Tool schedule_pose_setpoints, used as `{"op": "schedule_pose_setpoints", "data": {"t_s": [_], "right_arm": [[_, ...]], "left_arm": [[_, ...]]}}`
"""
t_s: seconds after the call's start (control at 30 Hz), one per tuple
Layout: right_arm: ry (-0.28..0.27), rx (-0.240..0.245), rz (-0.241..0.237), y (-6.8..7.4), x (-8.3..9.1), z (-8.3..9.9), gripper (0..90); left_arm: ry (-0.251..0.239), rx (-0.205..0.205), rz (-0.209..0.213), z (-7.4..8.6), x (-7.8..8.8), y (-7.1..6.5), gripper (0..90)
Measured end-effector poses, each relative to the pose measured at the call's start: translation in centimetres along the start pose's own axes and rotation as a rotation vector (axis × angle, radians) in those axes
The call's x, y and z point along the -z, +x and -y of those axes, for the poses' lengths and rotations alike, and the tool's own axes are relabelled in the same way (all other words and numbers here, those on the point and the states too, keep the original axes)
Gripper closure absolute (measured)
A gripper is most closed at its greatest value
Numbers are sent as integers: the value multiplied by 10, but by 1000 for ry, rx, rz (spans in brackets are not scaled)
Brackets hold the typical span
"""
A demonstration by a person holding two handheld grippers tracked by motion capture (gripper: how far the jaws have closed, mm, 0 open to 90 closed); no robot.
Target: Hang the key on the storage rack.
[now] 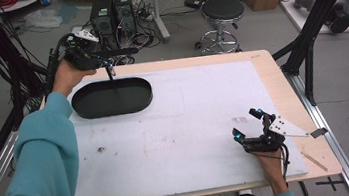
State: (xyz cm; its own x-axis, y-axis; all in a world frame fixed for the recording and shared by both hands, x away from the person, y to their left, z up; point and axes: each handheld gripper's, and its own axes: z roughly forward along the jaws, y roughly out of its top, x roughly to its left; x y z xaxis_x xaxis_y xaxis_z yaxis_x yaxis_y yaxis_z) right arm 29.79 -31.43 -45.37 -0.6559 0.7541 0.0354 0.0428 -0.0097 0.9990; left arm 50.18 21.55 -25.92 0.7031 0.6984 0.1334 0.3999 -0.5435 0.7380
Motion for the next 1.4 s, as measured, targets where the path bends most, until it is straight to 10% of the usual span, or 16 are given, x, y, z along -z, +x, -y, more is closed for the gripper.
{"op": "schedule_pose_setpoints", "data": {"t_s": [0.5,0.77,0.93,1.07,1.2,1.4], "right_arm": [[15,-10,-7,0,-1,1,7],[11,-11,-7,1,-1,1,7],[9,-3,-9,0,-2,2,7],[11,-3,-9,0,-2,2,7],[10,-5,-8,0,-1,2,7],[11,-11,-8,0,0,2,7]], "left_arm": [[-12,24,-30,1,-6,5,883],[-45,31,-127,-3,-12,3,869],[-95,11,-256,-6,-14,1,488],[-227,69,-214,-1,-6,-1,183],[-366,88,-5,10,7,-10,58],[-510,44,80,39,39,-35,17]]}}
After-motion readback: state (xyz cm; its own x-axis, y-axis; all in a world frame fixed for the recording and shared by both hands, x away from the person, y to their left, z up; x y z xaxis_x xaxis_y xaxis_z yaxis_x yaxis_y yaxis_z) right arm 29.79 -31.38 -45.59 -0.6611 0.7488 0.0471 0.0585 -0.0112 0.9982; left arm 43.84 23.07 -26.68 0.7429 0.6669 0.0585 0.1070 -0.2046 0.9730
